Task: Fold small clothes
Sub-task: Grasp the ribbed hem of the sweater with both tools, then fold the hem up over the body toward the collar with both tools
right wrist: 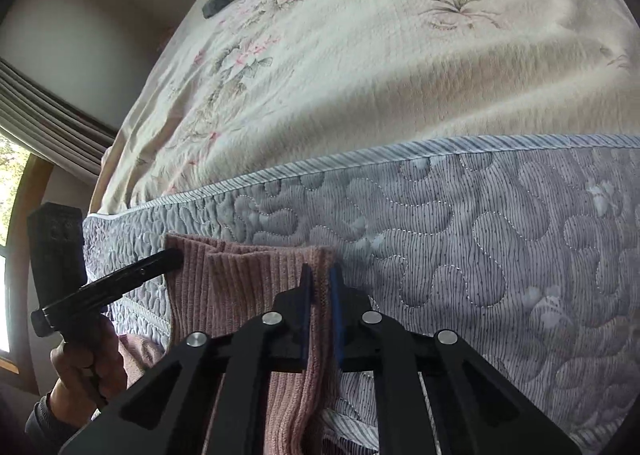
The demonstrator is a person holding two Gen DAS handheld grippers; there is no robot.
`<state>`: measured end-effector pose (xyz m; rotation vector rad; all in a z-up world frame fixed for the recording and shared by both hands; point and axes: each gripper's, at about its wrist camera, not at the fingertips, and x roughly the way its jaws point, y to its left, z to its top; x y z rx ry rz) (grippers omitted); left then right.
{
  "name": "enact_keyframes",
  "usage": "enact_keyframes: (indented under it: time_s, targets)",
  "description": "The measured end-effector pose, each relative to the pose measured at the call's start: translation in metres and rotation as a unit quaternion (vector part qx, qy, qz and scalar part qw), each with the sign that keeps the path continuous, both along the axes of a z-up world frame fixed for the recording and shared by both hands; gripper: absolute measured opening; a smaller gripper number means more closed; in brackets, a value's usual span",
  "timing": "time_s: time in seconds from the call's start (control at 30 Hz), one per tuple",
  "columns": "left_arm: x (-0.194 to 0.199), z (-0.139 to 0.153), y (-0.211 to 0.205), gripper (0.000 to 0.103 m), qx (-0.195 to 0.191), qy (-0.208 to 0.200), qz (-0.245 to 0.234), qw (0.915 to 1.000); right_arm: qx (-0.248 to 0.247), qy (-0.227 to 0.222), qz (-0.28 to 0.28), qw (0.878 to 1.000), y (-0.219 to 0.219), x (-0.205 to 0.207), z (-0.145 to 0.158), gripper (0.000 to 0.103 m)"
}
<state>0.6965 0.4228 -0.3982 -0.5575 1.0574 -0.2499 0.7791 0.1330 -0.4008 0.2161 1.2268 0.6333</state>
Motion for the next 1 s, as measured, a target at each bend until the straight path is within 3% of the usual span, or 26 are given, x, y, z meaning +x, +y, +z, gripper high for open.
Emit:
enact_keyframes:
  time_s: [0.23, 0.5, 0.73, 1.0]
  targets:
    - [-0.058, 0.07, -0.001, 0.004, -0.026, -0.071, -0.014, 0.997, 0.032, -0.047, 0.012, 0.998, -0.018, -0.041, 0.063, 0.008]
    - [-0.136, 0.131, -0.03, 0.004, 0.002, -0.107, -0.077, 0.9913, 0.054, -0.095, 0.056, 0.992, -0.037, -0.124, 0.13, 0.007]
    - [-0.209, 0.13, -0.052, 0.004, 0.027, -0.095, -0.116, 0.9883, 0.042, -0.105, 0.092, 0.989, -0.052, -0.211, 0.133, 0.007]
    - [-0.254, 0.083, -0.069, 0.004, 0.036, -0.041, -0.145, 0.988, 0.013, -0.071, 0.113, 0.991, -0.06, -0.265, 0.084, 0.007]
